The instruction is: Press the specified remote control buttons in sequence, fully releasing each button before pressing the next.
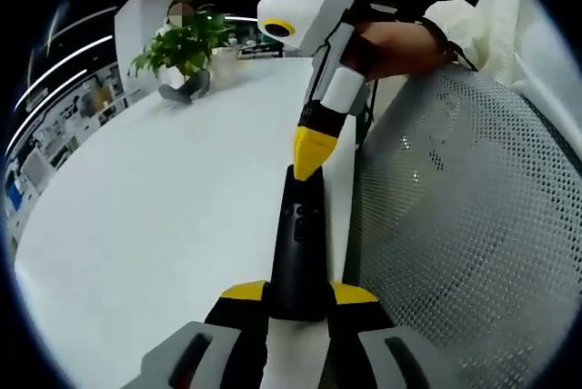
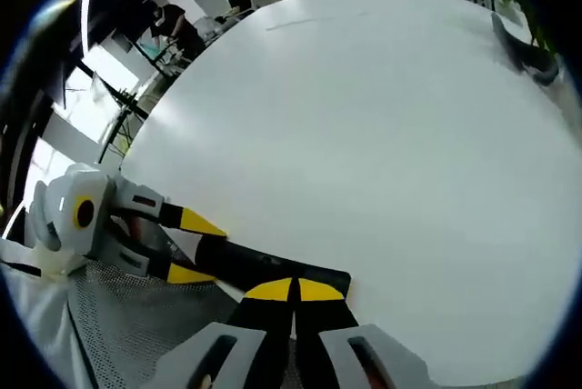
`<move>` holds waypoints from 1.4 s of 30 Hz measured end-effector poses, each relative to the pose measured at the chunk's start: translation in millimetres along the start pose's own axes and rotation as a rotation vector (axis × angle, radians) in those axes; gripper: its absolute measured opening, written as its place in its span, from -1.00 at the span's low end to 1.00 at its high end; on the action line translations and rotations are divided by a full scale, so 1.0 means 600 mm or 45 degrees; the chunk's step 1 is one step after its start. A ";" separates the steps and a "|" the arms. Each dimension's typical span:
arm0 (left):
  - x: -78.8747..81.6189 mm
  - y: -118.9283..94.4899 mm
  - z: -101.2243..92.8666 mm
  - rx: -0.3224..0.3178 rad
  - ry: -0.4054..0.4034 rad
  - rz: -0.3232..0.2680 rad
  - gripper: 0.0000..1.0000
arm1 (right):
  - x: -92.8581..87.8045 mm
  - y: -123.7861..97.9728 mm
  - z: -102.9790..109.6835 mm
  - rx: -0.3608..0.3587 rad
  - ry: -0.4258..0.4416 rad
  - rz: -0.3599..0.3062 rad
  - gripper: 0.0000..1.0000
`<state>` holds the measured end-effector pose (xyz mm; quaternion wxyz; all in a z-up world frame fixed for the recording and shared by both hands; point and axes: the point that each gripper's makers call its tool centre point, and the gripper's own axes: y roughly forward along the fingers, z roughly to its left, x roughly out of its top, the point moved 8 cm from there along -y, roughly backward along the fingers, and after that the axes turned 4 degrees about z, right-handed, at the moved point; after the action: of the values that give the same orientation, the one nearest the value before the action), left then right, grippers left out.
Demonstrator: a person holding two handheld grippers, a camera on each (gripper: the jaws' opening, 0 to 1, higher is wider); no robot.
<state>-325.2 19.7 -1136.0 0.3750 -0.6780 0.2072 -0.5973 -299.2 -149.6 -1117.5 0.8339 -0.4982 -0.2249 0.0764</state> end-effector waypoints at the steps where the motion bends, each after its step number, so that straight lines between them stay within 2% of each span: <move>1: 0.000 0.000 0.000 -0.002 0.004 0.002 -0.51 | 0.001 0.000 0.001 -0.008 -0.018 -0.003 -1.00; 16: -0.001 0.000 -0.002 -0.004 0.016 -0.010 -0.50 | -0.002 -0.001 0.003 -0.034 -0.034 -0.002 -1.00; 27: 0.000 0.000 -0.004 -0.004 0.007 -0.013 -0.51 | -0.001 -0.003 0.001 -0.008 0.006 0.006 -1.00; 31: 0.001 0.001 -0.005 -0.009 0.014 -0.015 -0.52 | 0.003 -0.003 0.003 -0.013 -0.026 -0.021 -1.00; 33: 0.002 0.001 -0.007 -0.013 0.019 -0.016 -0.51 | 0.006 -0.003 0.008 0.012 -0.042 -0.047 -1.00; 42: 0.003 0.002 -0.007 -0.020 0.021 -0.026 -0.51 | 0.006 0.006 0.016 0.006 -0.100 -0.030 -1.00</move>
<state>-328.7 16.7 -1135.9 0.3619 -0.6781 0.2079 -0.6050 -299.9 -138.8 -1115.5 0.8265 -0.4900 -0.2633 0.0864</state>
